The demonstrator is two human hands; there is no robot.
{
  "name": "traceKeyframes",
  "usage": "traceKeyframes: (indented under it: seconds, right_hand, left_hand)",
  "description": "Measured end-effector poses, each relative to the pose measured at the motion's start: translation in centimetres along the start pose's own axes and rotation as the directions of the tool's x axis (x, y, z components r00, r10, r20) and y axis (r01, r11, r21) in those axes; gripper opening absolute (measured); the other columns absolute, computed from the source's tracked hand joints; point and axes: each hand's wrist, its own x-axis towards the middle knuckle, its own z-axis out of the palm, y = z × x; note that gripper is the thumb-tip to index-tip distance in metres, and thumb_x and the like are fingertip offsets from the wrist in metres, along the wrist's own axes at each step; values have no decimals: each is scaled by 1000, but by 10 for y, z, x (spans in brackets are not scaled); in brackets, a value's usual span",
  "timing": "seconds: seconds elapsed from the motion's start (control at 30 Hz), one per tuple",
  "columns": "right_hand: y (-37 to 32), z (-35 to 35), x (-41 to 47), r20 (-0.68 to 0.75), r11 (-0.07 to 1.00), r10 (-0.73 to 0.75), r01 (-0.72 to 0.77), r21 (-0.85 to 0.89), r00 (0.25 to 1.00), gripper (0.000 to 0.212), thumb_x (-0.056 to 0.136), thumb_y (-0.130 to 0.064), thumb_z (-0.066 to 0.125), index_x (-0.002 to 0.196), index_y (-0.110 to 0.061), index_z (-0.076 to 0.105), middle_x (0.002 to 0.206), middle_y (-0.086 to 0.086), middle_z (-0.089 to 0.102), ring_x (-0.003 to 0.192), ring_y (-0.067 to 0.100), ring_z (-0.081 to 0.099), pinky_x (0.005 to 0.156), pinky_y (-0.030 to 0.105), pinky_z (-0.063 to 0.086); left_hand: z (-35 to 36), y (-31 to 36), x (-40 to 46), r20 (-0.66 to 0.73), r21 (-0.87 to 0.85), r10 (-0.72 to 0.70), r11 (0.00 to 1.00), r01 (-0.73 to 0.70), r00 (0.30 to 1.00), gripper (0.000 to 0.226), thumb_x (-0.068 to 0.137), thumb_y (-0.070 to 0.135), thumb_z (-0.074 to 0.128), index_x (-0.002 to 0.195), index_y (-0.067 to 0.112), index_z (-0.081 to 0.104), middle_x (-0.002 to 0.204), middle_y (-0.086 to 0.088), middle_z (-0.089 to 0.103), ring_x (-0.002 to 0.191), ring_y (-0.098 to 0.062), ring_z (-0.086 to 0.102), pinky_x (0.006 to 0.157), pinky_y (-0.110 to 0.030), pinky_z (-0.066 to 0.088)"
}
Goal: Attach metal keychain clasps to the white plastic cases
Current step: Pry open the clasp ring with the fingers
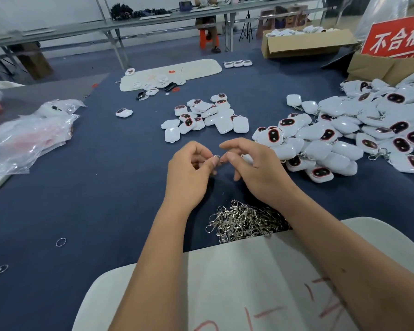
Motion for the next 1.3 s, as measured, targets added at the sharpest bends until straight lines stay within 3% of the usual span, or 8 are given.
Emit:
traceKeyframes:
  seconds: [0.27, 0.37, 0.47, 0.53, 0.7, 0.87, 1.07, 1.3]
  right_hand:
    - [2, -2, 0, -28, 1000, -24, 24, 2, 999, 12, 95, -10, 74, 102, -20, 75, 65, -16, 68, 54, 9, 62, 63, 14, 50]
    - [3, -1, -1, -69, 1000, -27, 27, 0, 997, 10, 93, -13, 77, 103, -14, 78, 64, -16, 69, 53, 12, 65, 64, 16, 54]
    - [4, 0, -1, -91, 1000, -23, 22, -12, 996, 11, 92, -14, 78, 103, -14, 78, 60, -18, 67, 56, 13, 68, 64, 15, 53]
    - [4, 0, -1, -102, 1000, -9, 9, -2, 995, 10, 91, -12, 79, 101, -15, 78, 61, -15, 68, 54, 10, 67, 62, 12, 50]
    - [7, -1, 2, -159, 996, 57, -45, 81, 986, 8, 88, -11, 80, 88, -18, 77, 70, -3, 75, 53, 11, 68, 57, 17, 49]
    - [10, -1, 4, -161, 988, 65, -41, 147, 985, 13, 91, -8, 74, 89, -20, 77, 74, -6, 75, 55, 12, 68, 56, 18, 51]
    - [11, 0, 5, -13, 990, 49, -47, 133, 999, 13, 100, -23, 67, 90, -22, 75, 82, -4, 78, 56, 17, 67, 51, 17, 45]
    - [11, -5, 6, -32, 943, 85, -70, 327, 996, 11, 95, -12, 72, 86, -15, 76, 80, 6, 77, 57, 16, 63, 46, 21, 44]
  left_hand:
    - [14, 6, 1, 7, -160, -24, 987, 24, 1000, 16, 89, 1, 73, 84, 15, 67, 76, -6, 76, 66, -13, 72, 64, -25, 52]
    - [14, 6, 1, -11, -158, -39, 987, 37, 999, 14, 88, 3, 74, 83, 16, 68, 75, -5, 76, 71, -17, 74, 69, -36, 59]
    - [15, 9, 0, -26, -157, -65, 986, 60, 998, 16, 86, 7, 77, 79, 20, 70, 77, -12, 75, 79, -36, 73, 79, -54, 61]
    - [16, 11, 0, -48, -153, -68, 986, 60, 997, 17, 84, 8, 79, 77, 22, 71, 78, -13, 74, 80, -38, 72, 79, -55, 61]
    - [14, 8, 3, -89, -145, -78, 987, 65, 993, 14, 81, 10, 82, 75, 20, 72, 77, -9, 74, 78, -34, 71, 79, -52, 62]
    - [13, 7, 5, -44, -258, -119, 961, 104, 992, 11, 84, 6, 80, 81, 13, 72, 80, -7, 78, 69, -14, 72, 76, -37, 62]
    - [13, 8, 4, -61, -322, -64, 946, 41, 996, 10, 85, 5, 78, 82, 12, 71, 83, -3, 79, 82, -17, 76, 74, -24, 57]
    - [14, 11, 2, -44, -342, 12, 939, -27, 999, 14, 83, 3, 78, 80, 15, 72, 87, -1, 80, 87, -15, 75, 78, -23, 58]
